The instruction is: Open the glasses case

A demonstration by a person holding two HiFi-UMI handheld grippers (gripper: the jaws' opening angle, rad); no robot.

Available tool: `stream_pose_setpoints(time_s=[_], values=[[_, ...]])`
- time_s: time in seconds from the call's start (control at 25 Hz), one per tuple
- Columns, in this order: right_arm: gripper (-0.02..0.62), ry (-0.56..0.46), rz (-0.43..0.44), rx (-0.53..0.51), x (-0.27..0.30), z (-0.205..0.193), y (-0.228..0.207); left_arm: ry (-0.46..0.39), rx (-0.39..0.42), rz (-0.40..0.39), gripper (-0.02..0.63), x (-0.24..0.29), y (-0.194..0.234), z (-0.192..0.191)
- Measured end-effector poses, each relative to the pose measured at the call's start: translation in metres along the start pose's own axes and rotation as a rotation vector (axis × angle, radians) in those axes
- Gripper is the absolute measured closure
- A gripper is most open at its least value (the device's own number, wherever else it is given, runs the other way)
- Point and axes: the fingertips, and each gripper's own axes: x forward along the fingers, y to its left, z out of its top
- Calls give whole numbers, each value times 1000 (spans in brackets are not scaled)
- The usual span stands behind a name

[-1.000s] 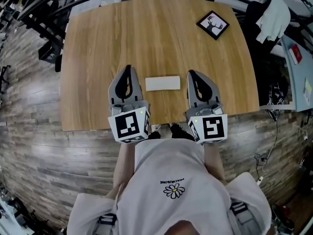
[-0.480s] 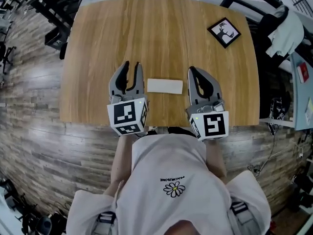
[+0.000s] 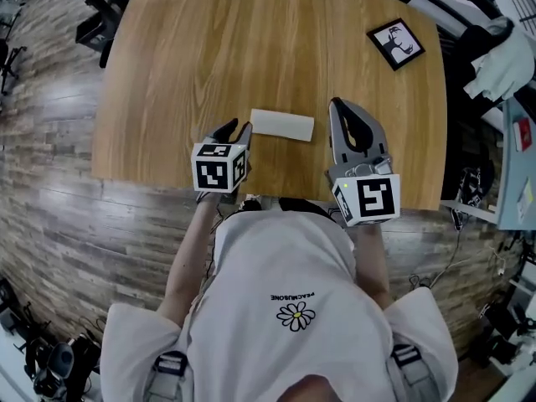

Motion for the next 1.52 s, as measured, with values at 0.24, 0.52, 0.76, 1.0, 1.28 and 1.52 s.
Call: stream_pose_setpoints(time_s=[0.24,0.52,0.76,1.0,1.28,1.52], values=[[588,30,-8,24,-6,-13,-2,171,24,-17,495,20,0,-42],[588,71,-5,30,-11,-25,-3,261,41,-40,485,36,-3,-60],[588,87,-3,17,-13,-27,-3,293,32,-38,485,43,-2,-64],[588,96,-9,18,-12,-32,-6,302,19,-50,497,48,-2,-65],[588,103,29,-38,-3,-37,-4,294,45,-60,497,48,-4,-64],[432,229,264,-318,8,-83,37,307,47,-56,500,49,-4,-66]])
